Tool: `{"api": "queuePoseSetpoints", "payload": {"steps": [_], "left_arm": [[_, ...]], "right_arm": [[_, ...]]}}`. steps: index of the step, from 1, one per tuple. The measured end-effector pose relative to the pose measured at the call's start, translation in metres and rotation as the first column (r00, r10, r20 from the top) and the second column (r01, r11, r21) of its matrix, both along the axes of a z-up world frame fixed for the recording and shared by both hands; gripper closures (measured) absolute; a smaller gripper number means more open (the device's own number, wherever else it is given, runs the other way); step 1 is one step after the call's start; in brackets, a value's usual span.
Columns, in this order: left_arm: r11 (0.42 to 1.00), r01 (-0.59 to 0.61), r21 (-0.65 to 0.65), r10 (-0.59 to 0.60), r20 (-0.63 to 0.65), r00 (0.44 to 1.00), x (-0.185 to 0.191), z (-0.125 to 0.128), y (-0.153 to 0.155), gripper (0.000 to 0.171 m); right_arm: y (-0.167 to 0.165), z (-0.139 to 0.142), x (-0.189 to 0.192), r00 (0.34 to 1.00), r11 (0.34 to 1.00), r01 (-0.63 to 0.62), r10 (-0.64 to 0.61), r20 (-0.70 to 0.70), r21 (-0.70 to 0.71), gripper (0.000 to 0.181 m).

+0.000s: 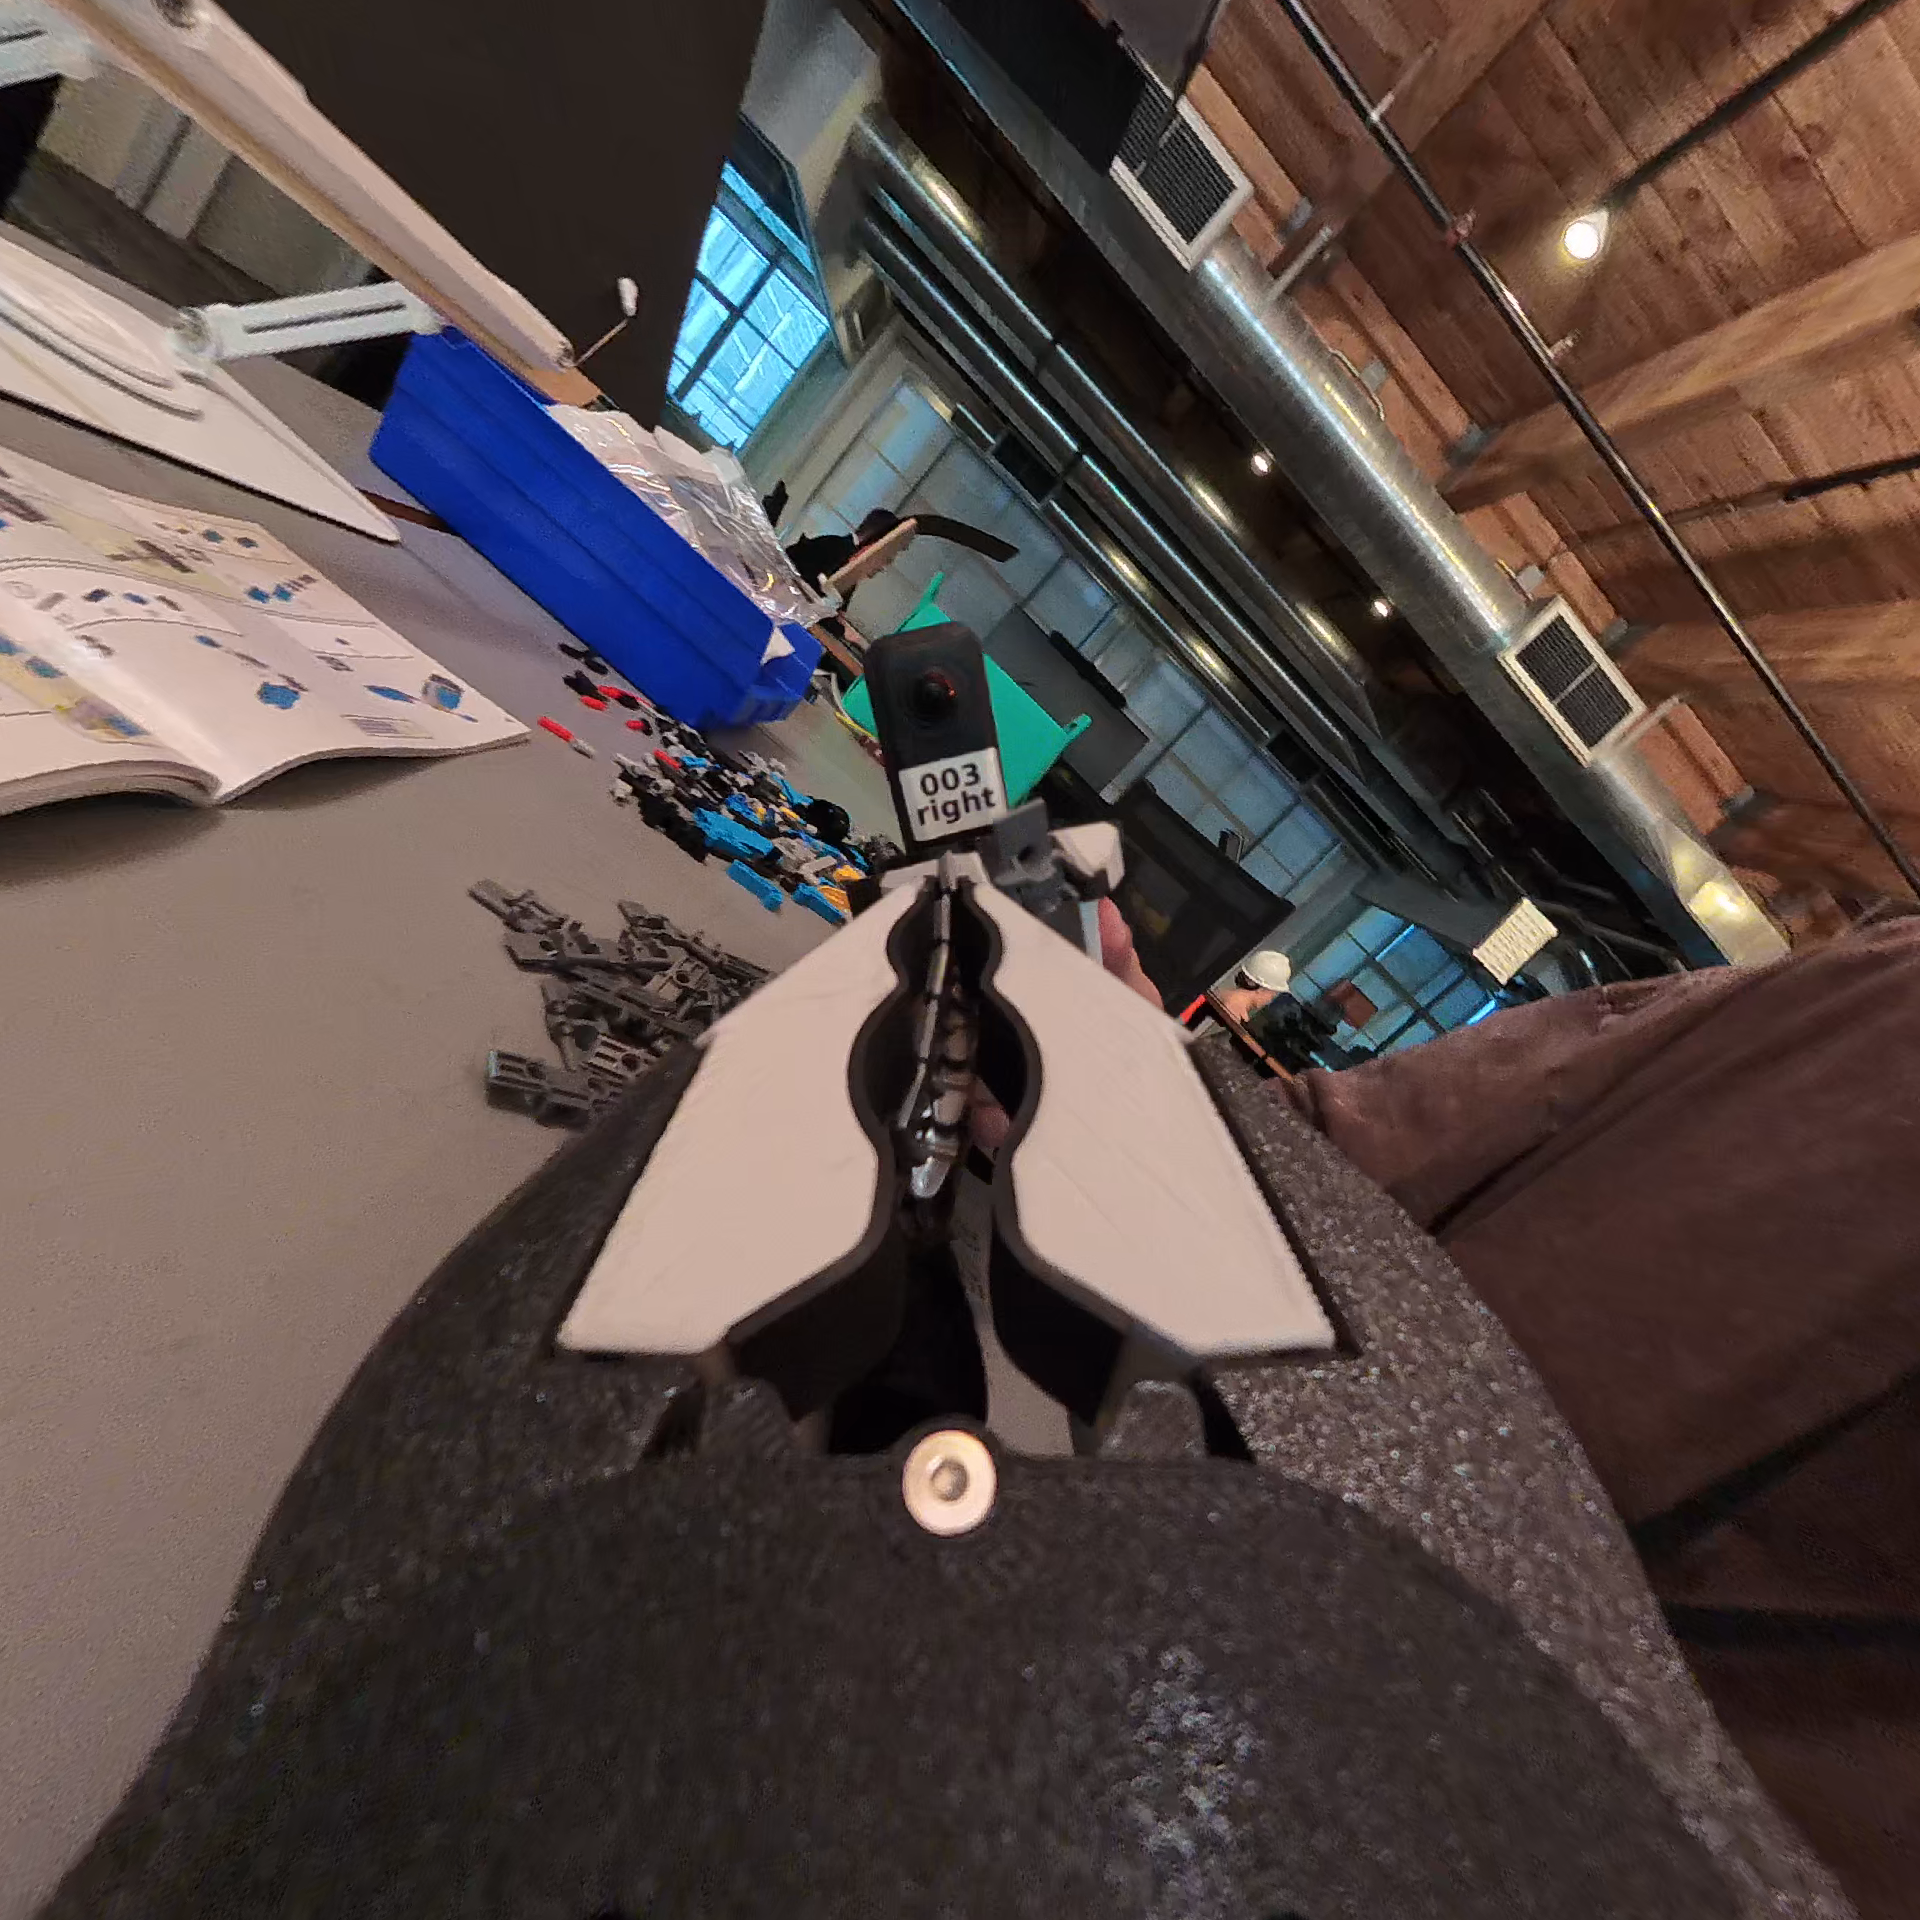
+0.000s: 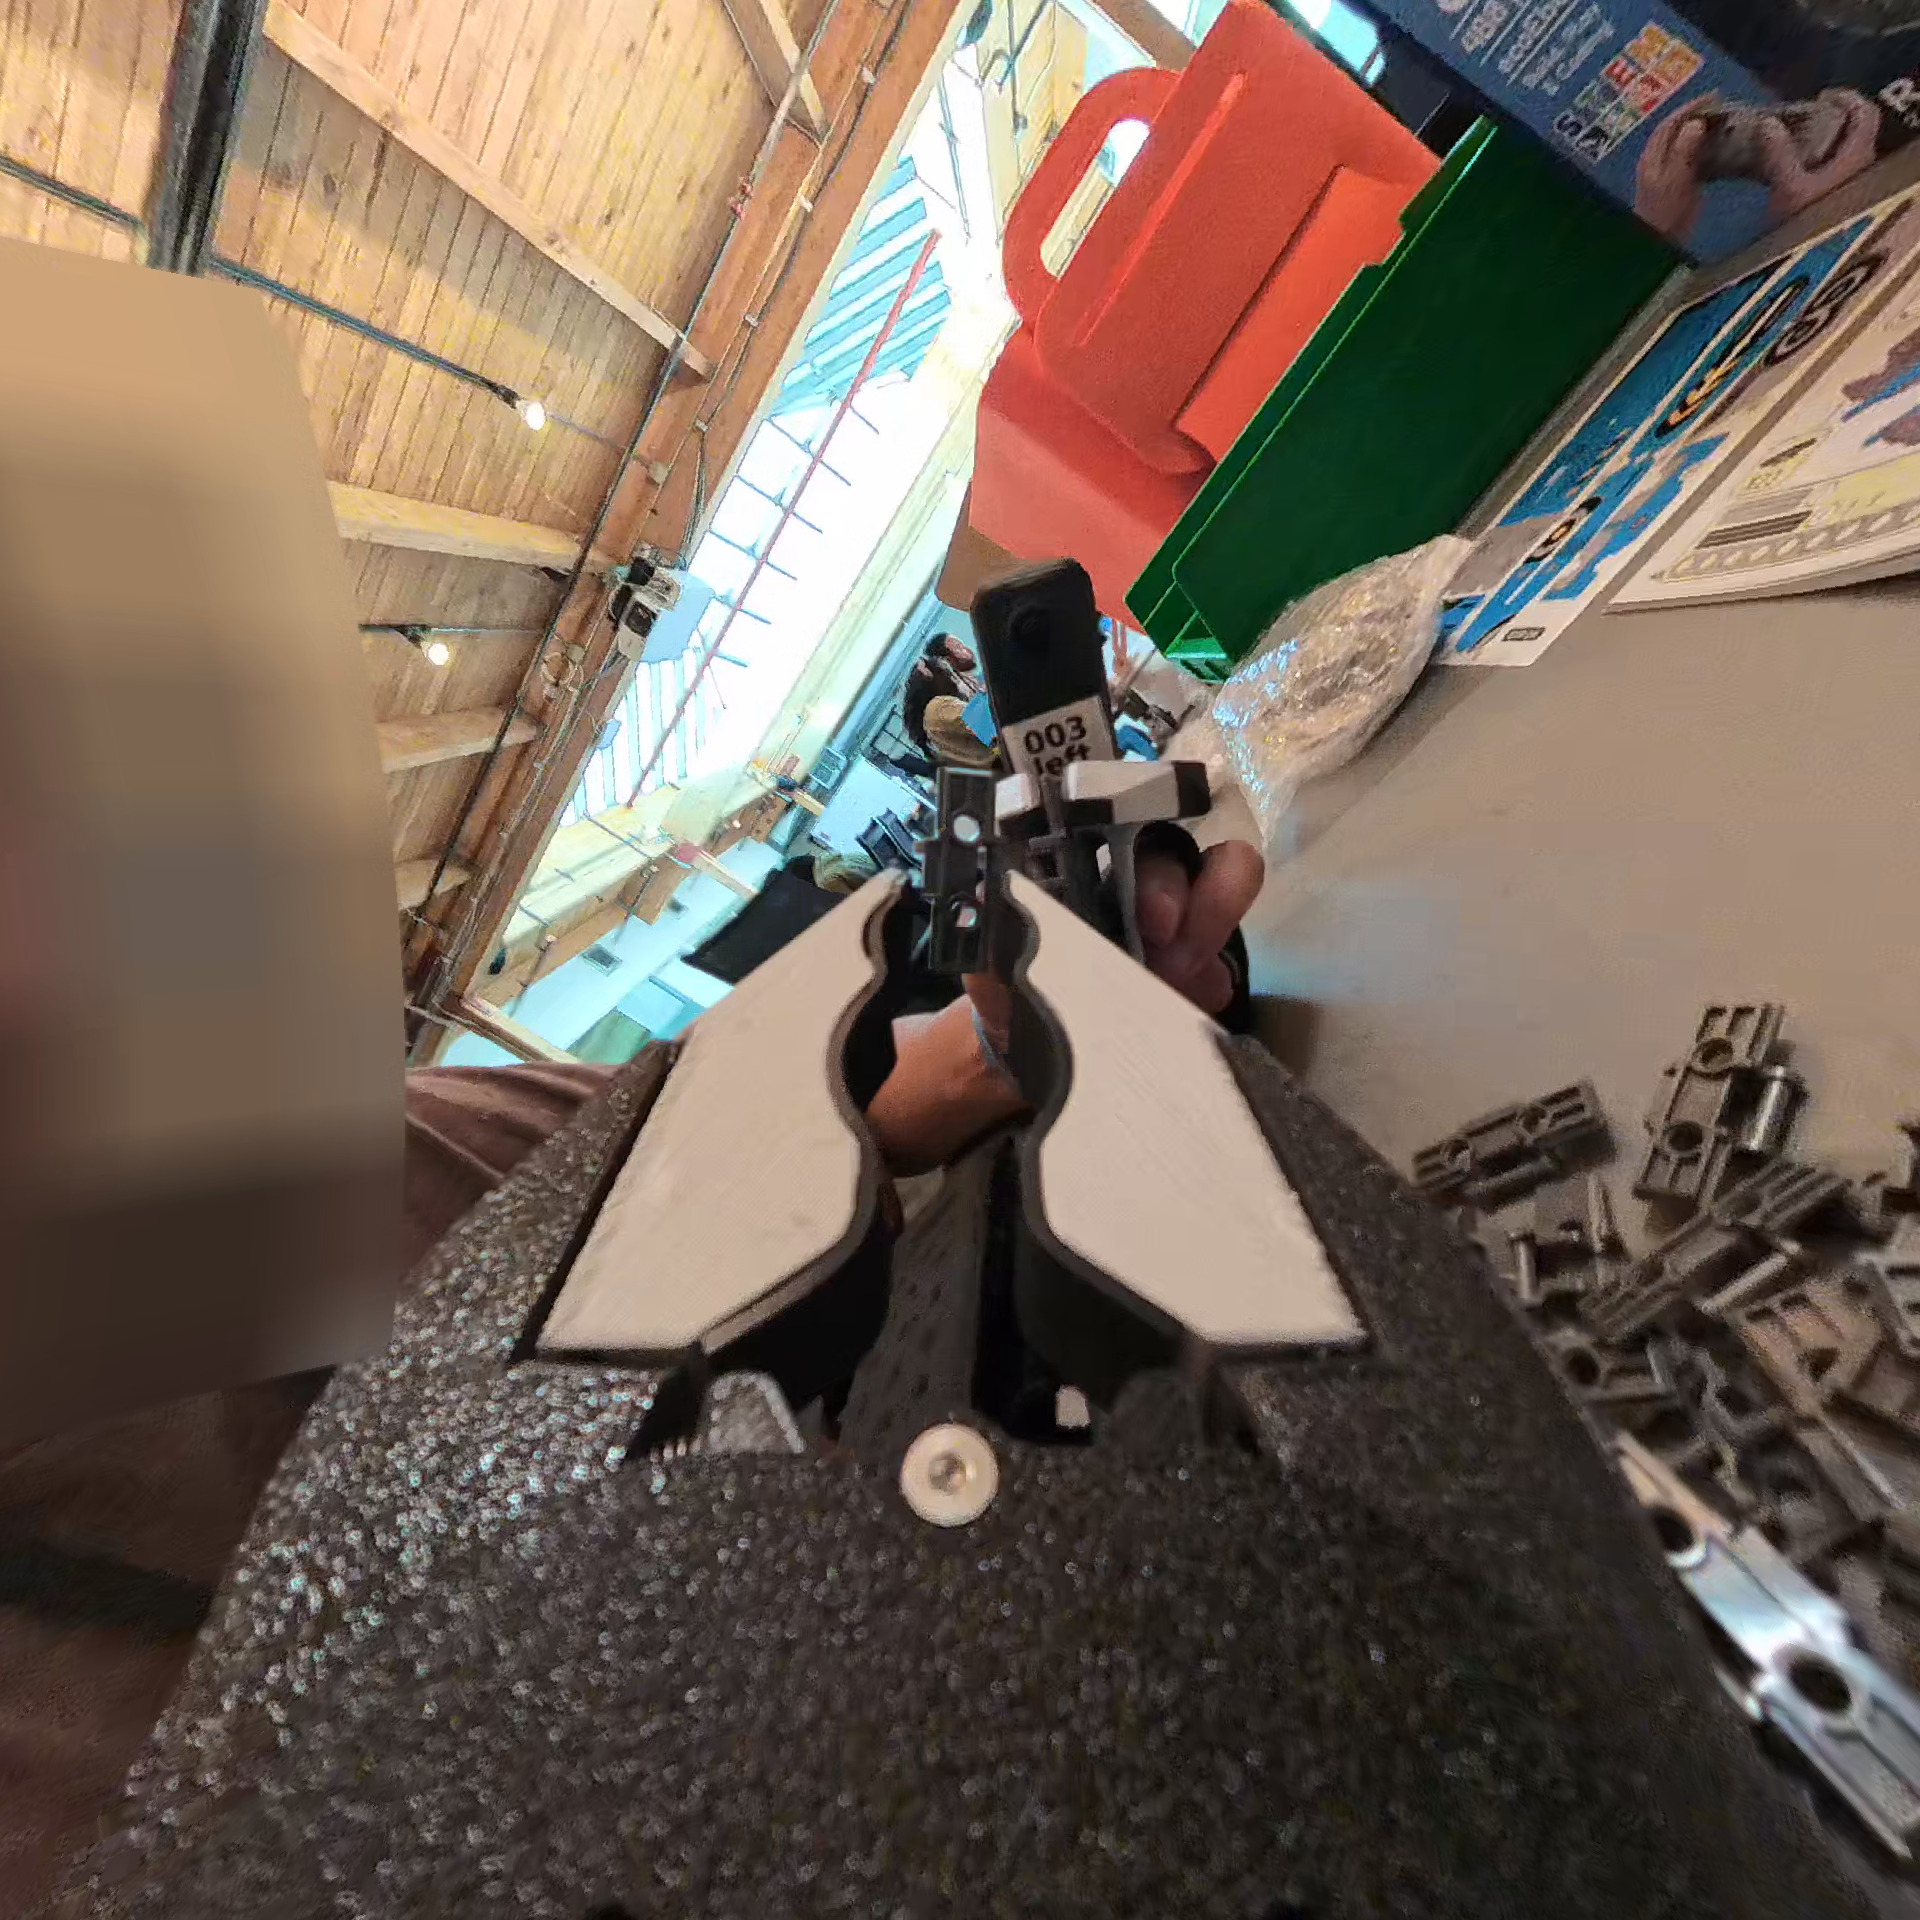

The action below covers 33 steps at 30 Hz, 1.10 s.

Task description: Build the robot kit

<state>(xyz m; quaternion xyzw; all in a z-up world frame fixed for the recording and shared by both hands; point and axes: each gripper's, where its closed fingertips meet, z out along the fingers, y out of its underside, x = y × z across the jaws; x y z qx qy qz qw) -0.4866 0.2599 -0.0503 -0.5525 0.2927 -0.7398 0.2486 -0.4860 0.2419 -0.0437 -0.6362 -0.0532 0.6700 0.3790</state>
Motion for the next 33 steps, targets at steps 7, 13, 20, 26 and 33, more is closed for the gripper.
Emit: {"api": "queuePoseSetpoints", "payload": {"steps": [7,13,20,26,33], "left_arm": [[0.998,-0.027,-0.053,0.026,-0.017,1.000,0.000,-0.004,0.007,0.170],[0.996,-0.058,-0.065,0.056,-0.033,0.998,0.000,-0.006,0.011,0.170],[0.993,-0.084,-0.082,0.081,-0.040,0.996,0.000,-0.007,0.015,0.170],[0.988,-0.146,-0.052,0.141,-0.097,0.985,0.002,-0.015,0.020,0.170],[0.983,-0.182,0.032,0.185,-0.157,0.970,0.004,-0.022,0.021,0.170]], "right_arm": [[0.009,-0.012,-0.005,0.979,0.994,0.072,-0.086,0.186,0.080,0.167],[0.014,-0.016,-0.006,0.892,0.959,0.125,-0.221,0.395,0.254,0.167],[0.018,-0.015,-0.007,0.895,0.953,0.158,-0.249,0.371,0.259,0.170],[0.023,-0.024,-0.005,0.809,0.921,0.161,-0.330,0.486,0.355,0.170],[0.024,-0.035,-0.004,0.673,0.901,0.135,-0.388,0.629,0.411,0.170]]}}
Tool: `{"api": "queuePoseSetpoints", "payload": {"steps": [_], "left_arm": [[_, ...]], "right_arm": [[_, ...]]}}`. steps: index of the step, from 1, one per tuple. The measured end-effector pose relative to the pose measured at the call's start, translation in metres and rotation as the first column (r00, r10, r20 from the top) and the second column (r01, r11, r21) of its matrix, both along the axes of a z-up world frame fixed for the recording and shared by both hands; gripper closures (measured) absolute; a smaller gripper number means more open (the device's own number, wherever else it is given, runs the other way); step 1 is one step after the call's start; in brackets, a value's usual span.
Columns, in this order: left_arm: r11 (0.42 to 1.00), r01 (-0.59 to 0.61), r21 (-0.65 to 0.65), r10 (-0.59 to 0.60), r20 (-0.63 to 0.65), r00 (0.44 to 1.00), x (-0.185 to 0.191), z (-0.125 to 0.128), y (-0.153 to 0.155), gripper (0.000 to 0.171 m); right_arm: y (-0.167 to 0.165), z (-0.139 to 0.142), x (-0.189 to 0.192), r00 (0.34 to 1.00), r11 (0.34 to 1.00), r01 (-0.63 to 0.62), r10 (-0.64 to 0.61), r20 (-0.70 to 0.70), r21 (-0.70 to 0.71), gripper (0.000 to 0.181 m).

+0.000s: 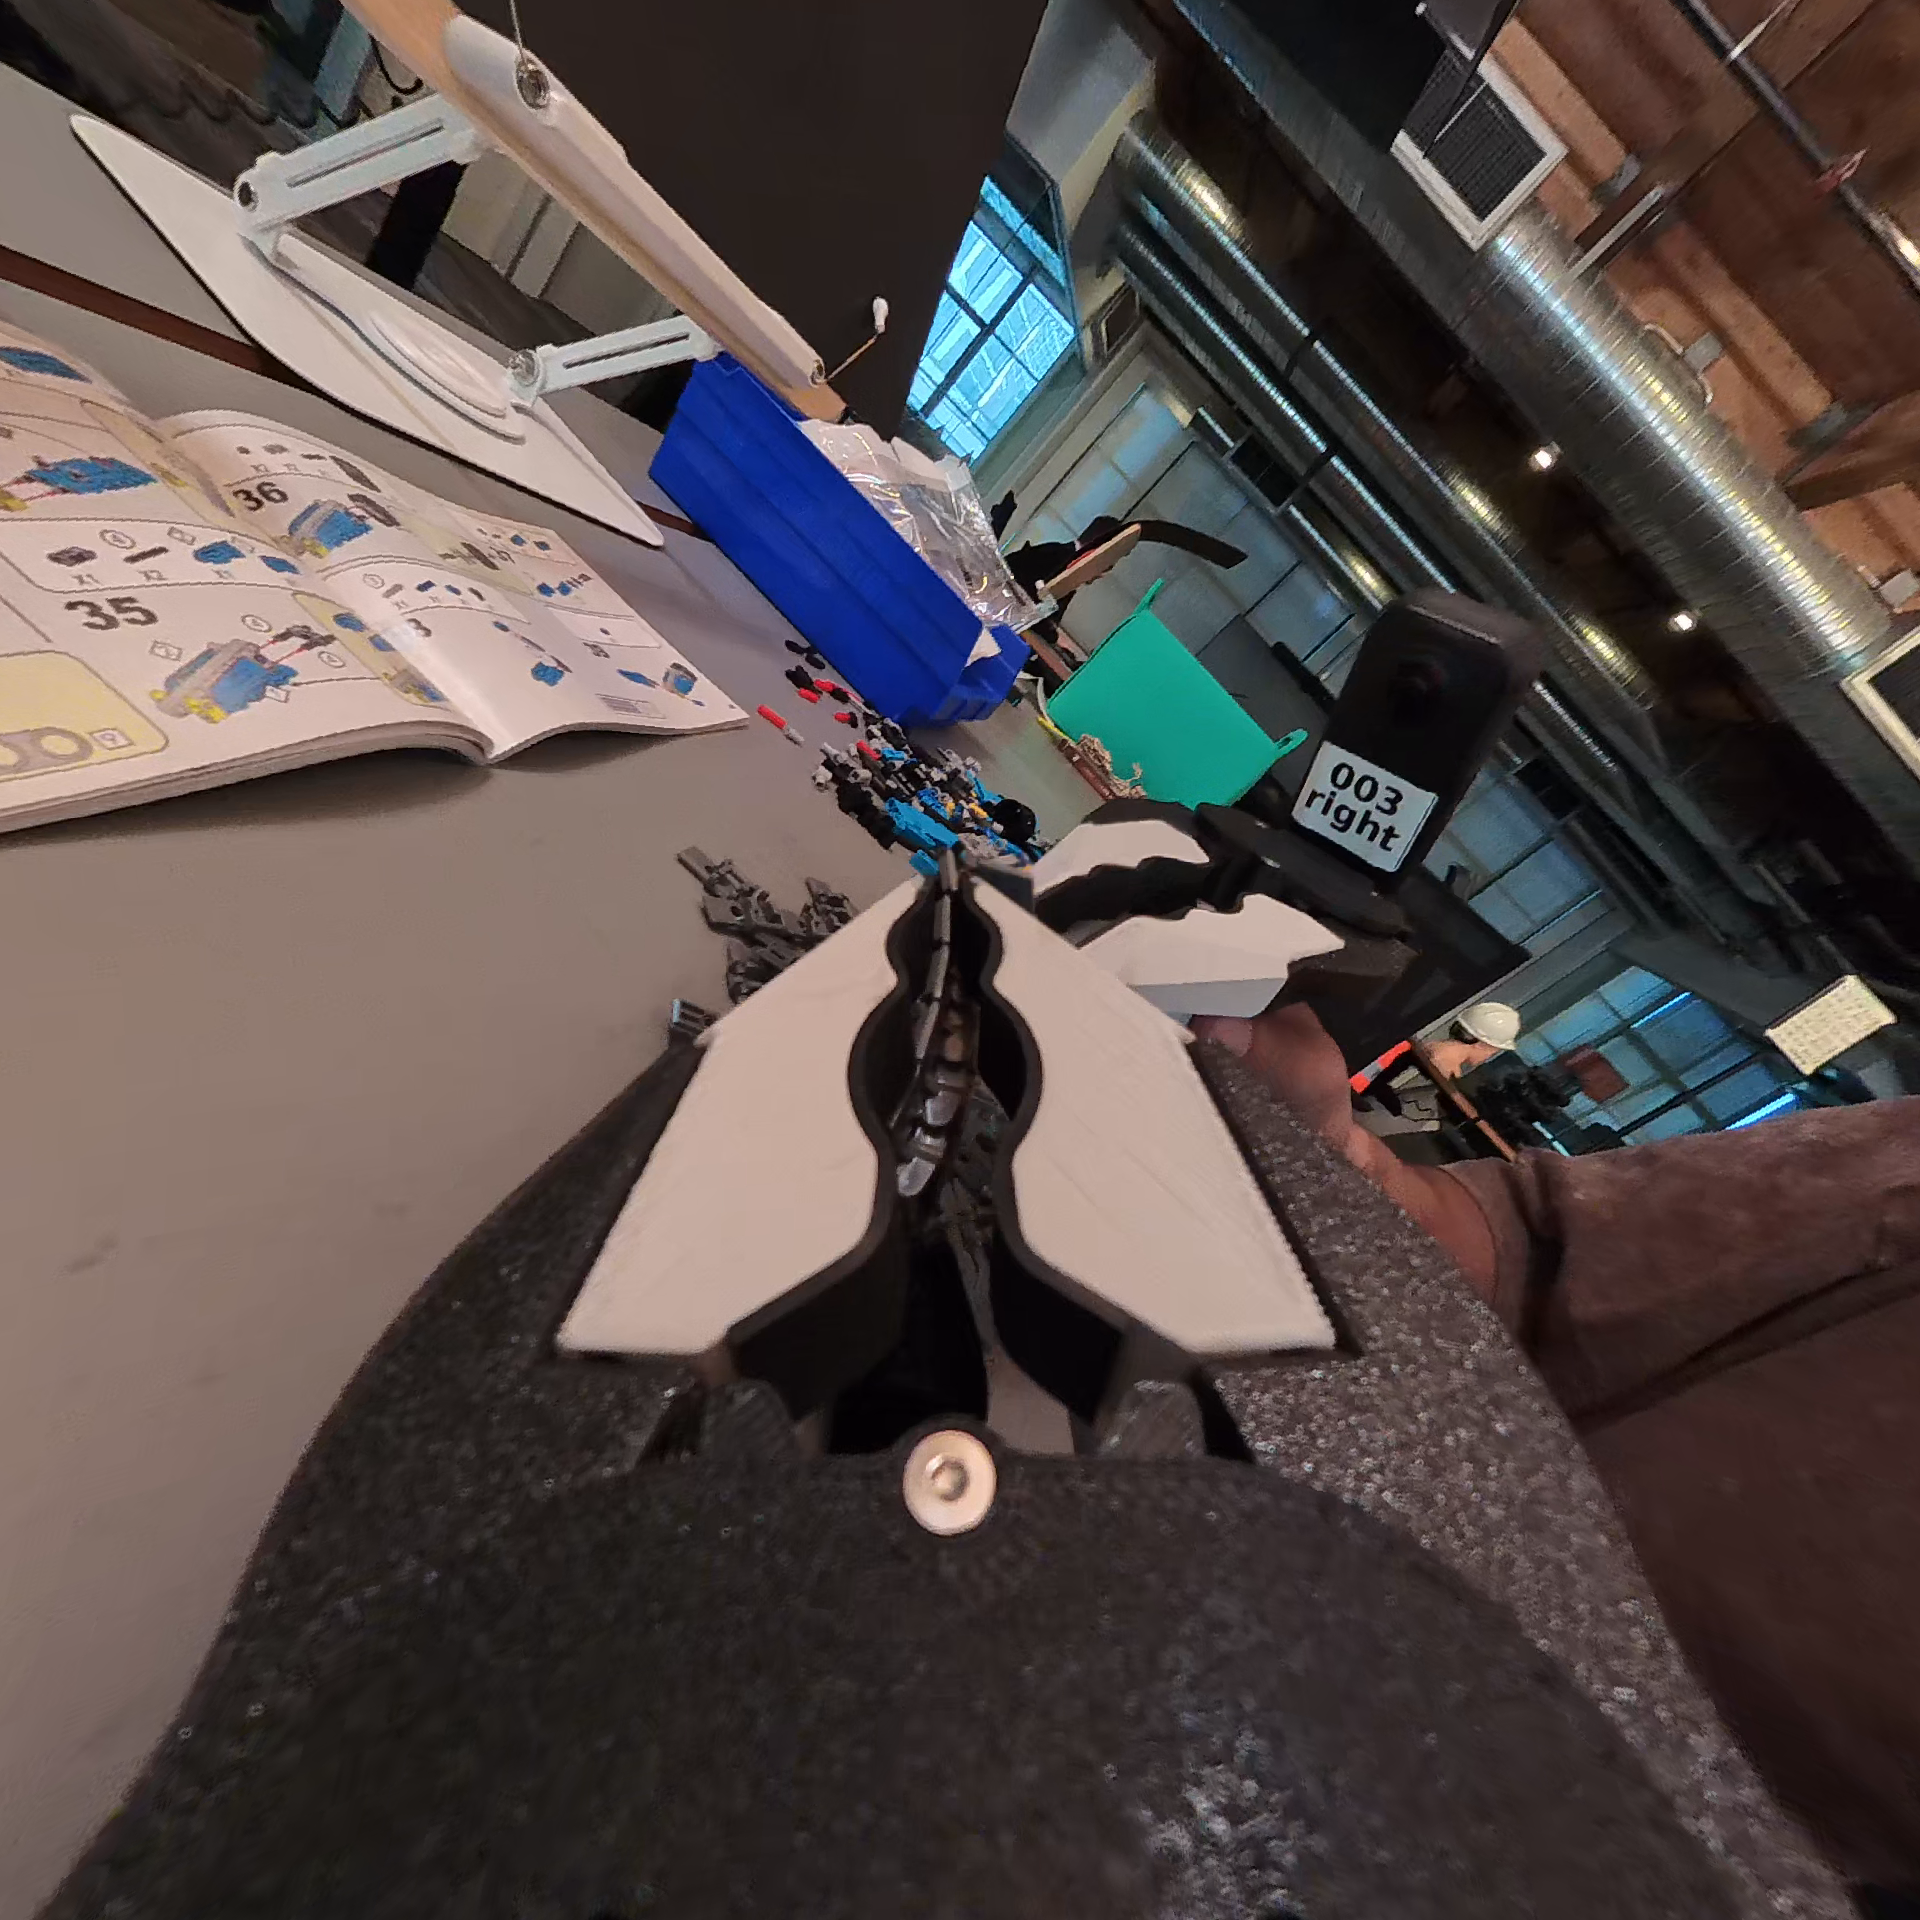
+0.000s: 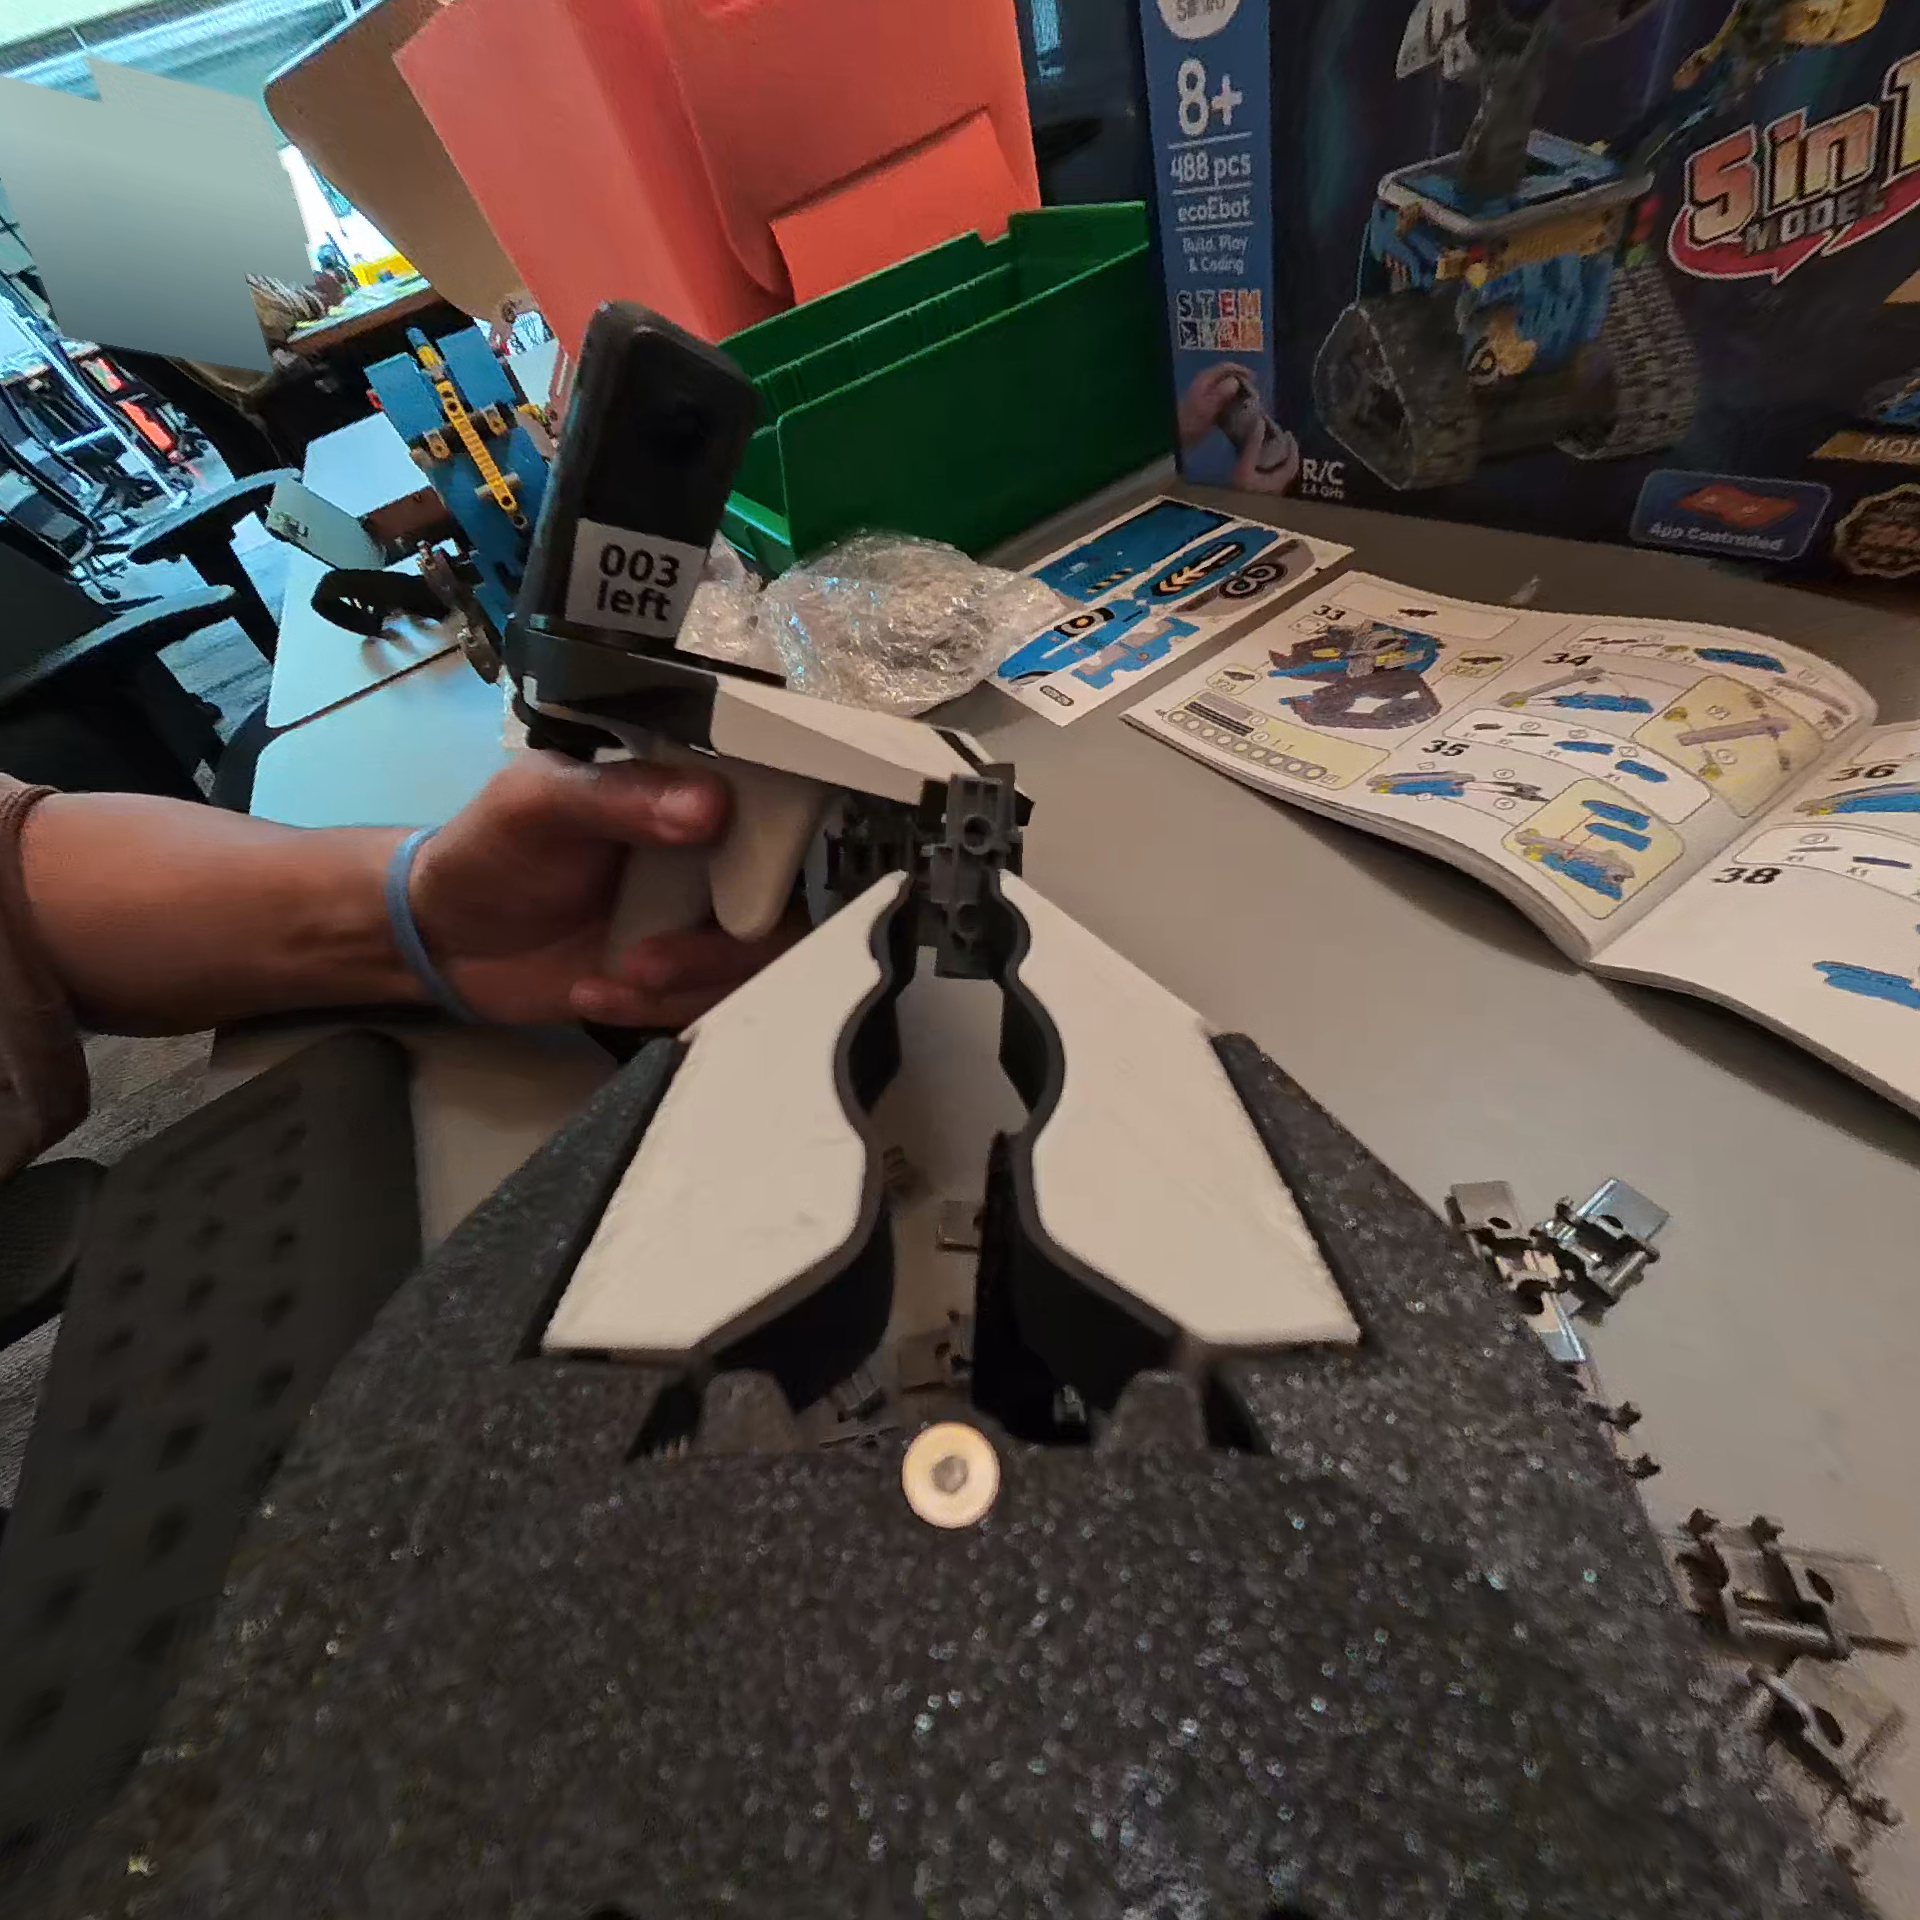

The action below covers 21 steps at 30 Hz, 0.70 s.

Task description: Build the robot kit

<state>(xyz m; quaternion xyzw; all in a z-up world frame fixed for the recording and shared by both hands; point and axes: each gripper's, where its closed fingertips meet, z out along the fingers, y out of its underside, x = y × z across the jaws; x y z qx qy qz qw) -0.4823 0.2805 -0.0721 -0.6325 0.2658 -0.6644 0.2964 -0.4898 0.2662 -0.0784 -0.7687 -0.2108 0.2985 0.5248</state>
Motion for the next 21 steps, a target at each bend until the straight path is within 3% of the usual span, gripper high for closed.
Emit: {"api": "queuePoseSetpoints", "payload": {"steps": [2,4,6,8,10,12,14,16,21], "left_arm": [[1.000,0.001,0.017,-0.001,-0.007,1.000,0.000,0.000,-0.001,0.170],[1.000,-0.001,0.030,0.002,-0.012,1.000,-0.001,0.000,0.000,0.170],[0.999,-0.017,0.047,0.018,-0.030,0.999,-0.004,-0.002,0.006,0.170],[0.998,-0.039,0.051,0.041,-0.038,0.998,-0.008,-0.003,0.014,0.169],[0.999,-0.024,0.047,0.026,-0.052,0.998,-0.010,-0.004,0.017,0.170],[0.999,-0.023,0.050,0.026,-0.059,0.998,-0.010,-0.005,0.018,0.170],[0.997,0.005,0.072,0.001,-0.079,0.997,-0.006,-0.007,0.013,0.169],[0.994,0.019,0.109,-0.008,-0.098,0.995,-0.003,-0.009,0.008,0.170],[0.990,0.050,0.133,-0.035,-0.109,0.993,0.000,-0.010,0.000,0.169]], "right_arm": [[-0.001,0.000,0.000,0.999,1.000,-0.020,0.019,-0.029,-0.020,0.170],[-0.007,0.007,-0.005,0.980,0.992,-0.111,0.099,-0.174,-0.060,0.170],[-0.028,0.028,-0.016,0.860,0.941,-0.329,0.265,-0.436,-0.077,0.170],[-0.038,0.030,-0.009,0.801,0.902,-0.411,0.286,-0.526,-0.136,0.169],[-0.056,0.002,0.008,0.860,0.839,-0.444,0.302,-0.411,-0.315,0.170],[-0.082,-0.033,0.046,0.932,0.781,-0.361,0.303,-0.197,-0.509,0.169],[-0.121,-0.055,0.085,0.943,0.679,-0.291,0.322,-0.083,-0.674,0.169],[-0.151,-0.079,0.129,0.935,0.629,-0.145,0.341,0.103,-0.763,0.169],[-0.171,-0.084,0.162,0.961,0.619,-0.108,0.264,0.077,-0.778,0.169]]}}
